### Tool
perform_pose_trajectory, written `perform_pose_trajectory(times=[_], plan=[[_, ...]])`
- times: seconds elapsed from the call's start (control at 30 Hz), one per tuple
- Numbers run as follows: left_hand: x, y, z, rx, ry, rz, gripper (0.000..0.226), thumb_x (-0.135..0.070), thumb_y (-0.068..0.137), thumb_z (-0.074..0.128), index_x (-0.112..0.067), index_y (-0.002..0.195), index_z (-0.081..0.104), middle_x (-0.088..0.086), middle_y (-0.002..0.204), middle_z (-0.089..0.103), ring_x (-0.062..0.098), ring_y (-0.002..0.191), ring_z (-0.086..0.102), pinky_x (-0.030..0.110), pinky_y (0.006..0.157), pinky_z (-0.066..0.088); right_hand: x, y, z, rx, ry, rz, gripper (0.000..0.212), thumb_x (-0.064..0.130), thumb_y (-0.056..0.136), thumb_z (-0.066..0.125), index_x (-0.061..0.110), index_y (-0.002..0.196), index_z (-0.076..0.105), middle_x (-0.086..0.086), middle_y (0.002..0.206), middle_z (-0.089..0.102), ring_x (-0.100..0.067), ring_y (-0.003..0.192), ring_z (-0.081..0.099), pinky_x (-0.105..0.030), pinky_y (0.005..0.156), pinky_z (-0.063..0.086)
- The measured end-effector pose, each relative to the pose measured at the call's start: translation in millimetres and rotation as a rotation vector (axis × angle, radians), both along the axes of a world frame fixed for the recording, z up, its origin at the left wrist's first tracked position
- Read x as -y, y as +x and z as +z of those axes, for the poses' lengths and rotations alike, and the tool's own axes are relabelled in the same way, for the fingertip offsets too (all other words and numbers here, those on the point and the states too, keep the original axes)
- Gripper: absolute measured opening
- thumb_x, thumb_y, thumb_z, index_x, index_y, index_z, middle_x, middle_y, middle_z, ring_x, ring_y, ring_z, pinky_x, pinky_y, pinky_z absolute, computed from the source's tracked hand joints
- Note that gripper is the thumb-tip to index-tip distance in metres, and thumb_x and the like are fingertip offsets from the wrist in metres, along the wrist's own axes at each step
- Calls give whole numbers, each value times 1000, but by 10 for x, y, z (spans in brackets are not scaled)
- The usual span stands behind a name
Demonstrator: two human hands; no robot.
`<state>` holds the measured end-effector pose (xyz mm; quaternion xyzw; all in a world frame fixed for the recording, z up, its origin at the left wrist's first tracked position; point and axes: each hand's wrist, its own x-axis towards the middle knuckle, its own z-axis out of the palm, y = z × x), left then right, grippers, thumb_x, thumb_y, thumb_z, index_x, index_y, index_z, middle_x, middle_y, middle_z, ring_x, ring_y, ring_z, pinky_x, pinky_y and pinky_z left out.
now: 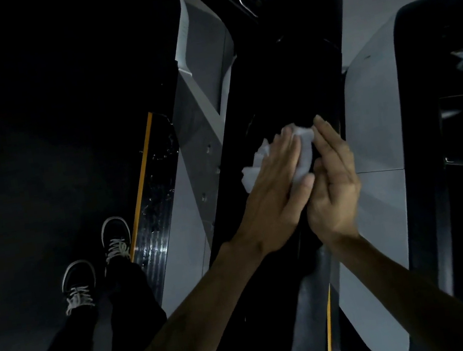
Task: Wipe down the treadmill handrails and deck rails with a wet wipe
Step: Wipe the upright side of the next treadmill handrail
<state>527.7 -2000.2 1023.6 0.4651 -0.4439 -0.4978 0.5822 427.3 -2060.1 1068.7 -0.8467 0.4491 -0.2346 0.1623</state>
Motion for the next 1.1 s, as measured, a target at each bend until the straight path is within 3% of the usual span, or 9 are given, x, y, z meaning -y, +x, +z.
perform_pose_trajectory(times=[0.23, 0.4, 0.57, 0.7, 0.83, 0.97, 1.07, 1.1], plan=[[676, 245, -73, -101, 172, 61, 55, -25, 114, 22, -9, 163, 4, 3, 172, -7, 12, 158, -11, 42, 129, -7, 15, -7, 4, -9, -14, 29, 52, -3, 98, 34, -1, 149, 47, -7, 159, 43, -27, 151, 35, -42, 124, 30], [327, 91, -246, -144, 260, 71, 60, -37, 112, 22, -18, 165, 1, -7, 172, -8, 2, 156, -11, 37, 129, -5, -2, 5, 15, -5, 3, 32, 53, -4, 97, 36, -1, 149, 47, -6, 159, 43, -26, 151, 34, -41, 124, 29], [-31, -63, -256, -73, 145, 81, 67, -48, 108, 27, -18, 165, 9, -12, 172, -3, -1, 156, -7, 24, 127, -6, 8, 1, 9, -7, -3, 32, 51, -5, 98, 37, -1, 148, 48, -7, 158, 43, -26, 151, 34, -41, 124, 29], [377, 149, -320, -102, 208, 62, 62, -42, 110, 26, -18, 165, 9, -7, 172, -2, 4, 157, -6, 39, 130, -2, -6, 24, 21, -8, 1, 24, 51, -2, 99, 36, 0, 149, 48, -6, 158, 43, -24, 151, 34, -34, 123, 28], [566, 299, -475, -203, 345, 67, 60, -45, 112, 24, -24, 165, 4, -10, 172, -4, 4, 157, -6, 41, 130, -2, -6, 27, 29, 1, 15, 23, 51, 0, 99, 35, -1, 149, 47, -6, 158, 43, -25, 151, 34, -29, 123, 27], [226, 173, -484, -261, 434, 106, 63, -51, 109, 27, -29, 165, 10, -22, 166, 5, -5, 152, 1, 28, 127, 2, -4, 23, 38, 3, 30, 26, 52, 1, 98, 35, -1, 149, 47, -7, 158, 43, -26, 151, 34, -32, 123, 27], [-34, 41, -436, -205, 371, 121, 68, -55, 104, 30, -29, 165, 12, -19, 170, 3, -7, 152, 0, 0, 111, -1, -8, 22, 38, -2, 27, 26, 52, 1, 98, 36, -1, 149, 47, -6, 159, 43, -25, 151, 34, -36, 124, 27], [-48, 25, -410, -194, 344, 112, 68, -56, 105, 29, -29, 165, 12, -18, 170, 3, -8, 152, -2, -3, 109, -1, -4, 18, 42, -8, 22, 24, 52, 0, 98, 36, 0, 149, 48, -6, 159, 43, -25, 151, 33, -36, 124, 27]])
